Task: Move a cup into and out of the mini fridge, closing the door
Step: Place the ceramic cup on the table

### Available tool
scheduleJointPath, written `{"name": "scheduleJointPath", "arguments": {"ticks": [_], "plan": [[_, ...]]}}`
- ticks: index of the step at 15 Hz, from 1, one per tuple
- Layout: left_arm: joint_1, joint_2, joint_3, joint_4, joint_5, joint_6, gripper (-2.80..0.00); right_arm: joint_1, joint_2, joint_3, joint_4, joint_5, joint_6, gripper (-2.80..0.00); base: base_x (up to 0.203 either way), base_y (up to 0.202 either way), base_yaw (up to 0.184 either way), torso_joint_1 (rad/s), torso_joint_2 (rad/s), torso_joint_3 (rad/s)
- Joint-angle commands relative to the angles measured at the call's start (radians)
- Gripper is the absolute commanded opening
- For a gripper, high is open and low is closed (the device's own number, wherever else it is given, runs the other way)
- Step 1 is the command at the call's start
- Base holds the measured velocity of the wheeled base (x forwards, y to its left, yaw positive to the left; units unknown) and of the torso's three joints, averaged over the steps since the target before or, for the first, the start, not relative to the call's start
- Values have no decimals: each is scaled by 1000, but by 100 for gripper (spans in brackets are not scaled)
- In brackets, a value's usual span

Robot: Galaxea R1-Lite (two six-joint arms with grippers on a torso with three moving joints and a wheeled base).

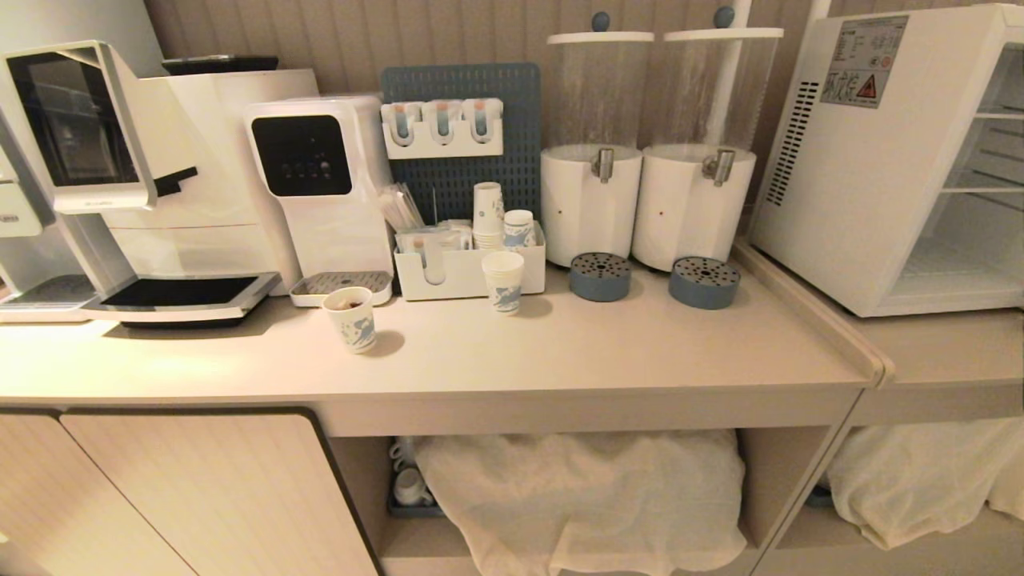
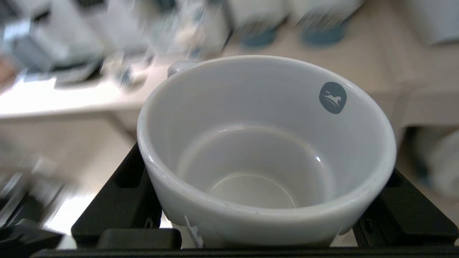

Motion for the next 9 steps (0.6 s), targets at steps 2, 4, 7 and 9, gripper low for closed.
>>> {"name": "scheduleJointPath", "arguments": {"ticks": [2,4,7,9], "plan": [[0,-5,40,-1,-1,-2,-280,51,269,-20,-34,29,5,-280,0,0,0,0,0,0],[0,-5,40,-1,-1,-2,-280,24,420,-32,-101,81,-18,-280,0,0,0,0,0,0],[0,-4,40,-1,-1,-2,-280,-243,622,-95,-161,395,-101,-280,0,0,0,0,0,0],[0,-5,40,-1,-1,-2,-280,-379,795,-124,-218,630,-234,-280,0,0,0,0,0,0]]}}
